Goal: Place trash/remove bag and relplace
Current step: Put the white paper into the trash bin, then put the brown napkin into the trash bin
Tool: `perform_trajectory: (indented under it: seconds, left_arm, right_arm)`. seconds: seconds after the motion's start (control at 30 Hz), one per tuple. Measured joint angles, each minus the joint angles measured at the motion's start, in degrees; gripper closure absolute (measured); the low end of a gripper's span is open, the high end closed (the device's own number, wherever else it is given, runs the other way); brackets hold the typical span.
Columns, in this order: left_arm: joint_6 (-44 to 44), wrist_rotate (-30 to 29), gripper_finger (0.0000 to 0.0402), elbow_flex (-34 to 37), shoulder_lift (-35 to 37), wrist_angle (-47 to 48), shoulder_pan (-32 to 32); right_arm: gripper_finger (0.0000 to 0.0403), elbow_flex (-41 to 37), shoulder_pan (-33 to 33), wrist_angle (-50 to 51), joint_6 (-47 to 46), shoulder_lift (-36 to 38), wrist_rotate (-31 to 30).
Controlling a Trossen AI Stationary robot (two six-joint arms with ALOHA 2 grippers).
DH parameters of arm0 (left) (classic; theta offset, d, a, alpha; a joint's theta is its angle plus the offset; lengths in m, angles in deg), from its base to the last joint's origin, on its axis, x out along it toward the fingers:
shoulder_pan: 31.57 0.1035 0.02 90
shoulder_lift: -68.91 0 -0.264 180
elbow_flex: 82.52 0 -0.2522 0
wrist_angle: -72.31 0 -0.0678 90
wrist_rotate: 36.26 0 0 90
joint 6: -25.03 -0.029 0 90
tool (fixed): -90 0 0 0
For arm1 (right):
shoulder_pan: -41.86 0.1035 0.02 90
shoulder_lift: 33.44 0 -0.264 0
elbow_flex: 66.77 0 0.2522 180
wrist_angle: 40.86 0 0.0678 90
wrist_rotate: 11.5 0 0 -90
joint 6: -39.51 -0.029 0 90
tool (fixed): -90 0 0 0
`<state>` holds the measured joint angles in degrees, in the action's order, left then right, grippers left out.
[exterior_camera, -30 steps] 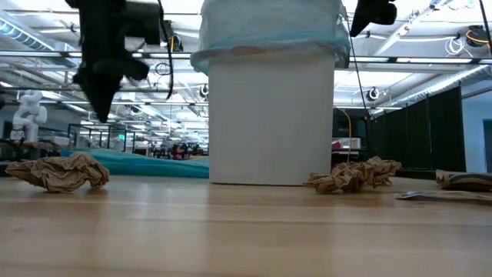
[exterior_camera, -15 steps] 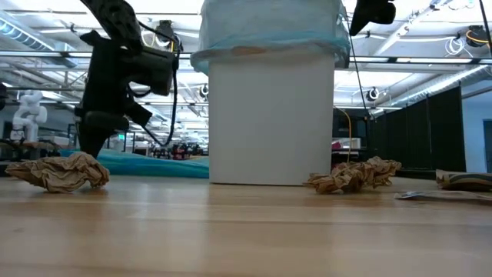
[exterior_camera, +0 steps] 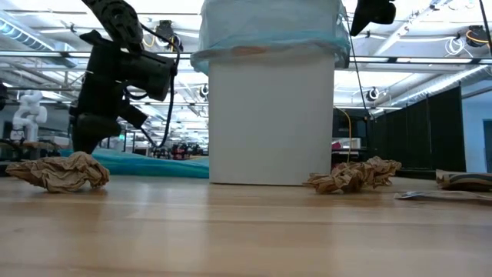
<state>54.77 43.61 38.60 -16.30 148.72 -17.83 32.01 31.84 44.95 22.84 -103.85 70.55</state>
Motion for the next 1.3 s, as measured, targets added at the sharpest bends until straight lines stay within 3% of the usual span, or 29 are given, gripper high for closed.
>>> perform_trajectory:
  seconds: [0.27,0.9,1.13,1.3]
  left_arm:
    - [-0.1,-4.7,0.0273,0.0,0.0,-0.8,0.0]
    - [2.8,-2.1,0.0275,5.2,0.0,-0.6,0.1]
    - [0.9,-3.0,0.0313,5.2,0.0,-2.2,-0.2]
    - [-3.3,-10.1,0.0372,3.2,0.0,-2.2,-1.7]
  right_arm:
    - [0.0403,0.0,0.0,0.0,0.0,0.0,0.0]
    - [0.0403,0.0,0.0,-0.3,1.9,0.0,0.0]
    - [0.0403,-0.9,0.0,2.8,-3.7,0.0,0.5]
    - [0.0403,-5.7,2.4,4.8,-10.0,0.0,-1.3]
